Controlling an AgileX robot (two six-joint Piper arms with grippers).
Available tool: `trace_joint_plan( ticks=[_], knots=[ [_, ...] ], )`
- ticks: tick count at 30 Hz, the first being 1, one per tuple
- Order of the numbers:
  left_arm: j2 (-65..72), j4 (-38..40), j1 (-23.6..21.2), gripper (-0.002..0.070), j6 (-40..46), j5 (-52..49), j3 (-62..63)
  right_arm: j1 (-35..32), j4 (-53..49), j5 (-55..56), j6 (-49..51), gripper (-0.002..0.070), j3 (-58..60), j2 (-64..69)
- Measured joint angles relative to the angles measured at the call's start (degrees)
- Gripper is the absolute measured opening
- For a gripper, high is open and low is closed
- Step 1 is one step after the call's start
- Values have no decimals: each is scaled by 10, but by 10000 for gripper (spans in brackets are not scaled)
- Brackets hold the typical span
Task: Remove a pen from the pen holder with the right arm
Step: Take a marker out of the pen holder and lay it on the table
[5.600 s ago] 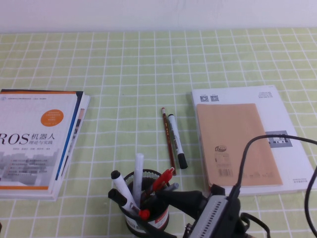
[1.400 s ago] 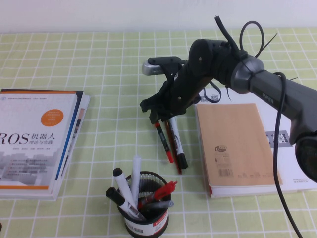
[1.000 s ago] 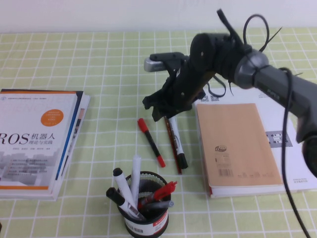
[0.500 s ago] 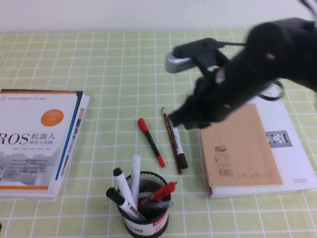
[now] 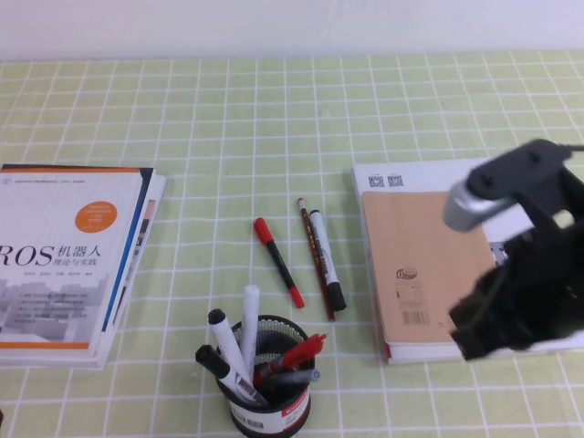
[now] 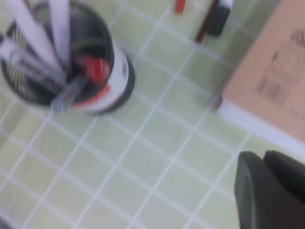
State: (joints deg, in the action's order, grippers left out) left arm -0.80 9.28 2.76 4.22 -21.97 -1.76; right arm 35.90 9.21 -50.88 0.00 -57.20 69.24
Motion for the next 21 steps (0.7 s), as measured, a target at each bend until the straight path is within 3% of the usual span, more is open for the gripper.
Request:
trace_joint_plan(
  ticks=[14, 18, 21],
  knots=[
    [0, 0, 0, -8, 0, 0, 0, -5, -58, -50, 0, -12, 16, -102],
    [0, 0, 0, -8, 0, 0, 0, -66, -45, 16, -24, -12, 80, -154],
    [0, 0, 0, -8, 0, 0, 0, -138, 16, 103, -119, -12, 177, -211]
  ],
)
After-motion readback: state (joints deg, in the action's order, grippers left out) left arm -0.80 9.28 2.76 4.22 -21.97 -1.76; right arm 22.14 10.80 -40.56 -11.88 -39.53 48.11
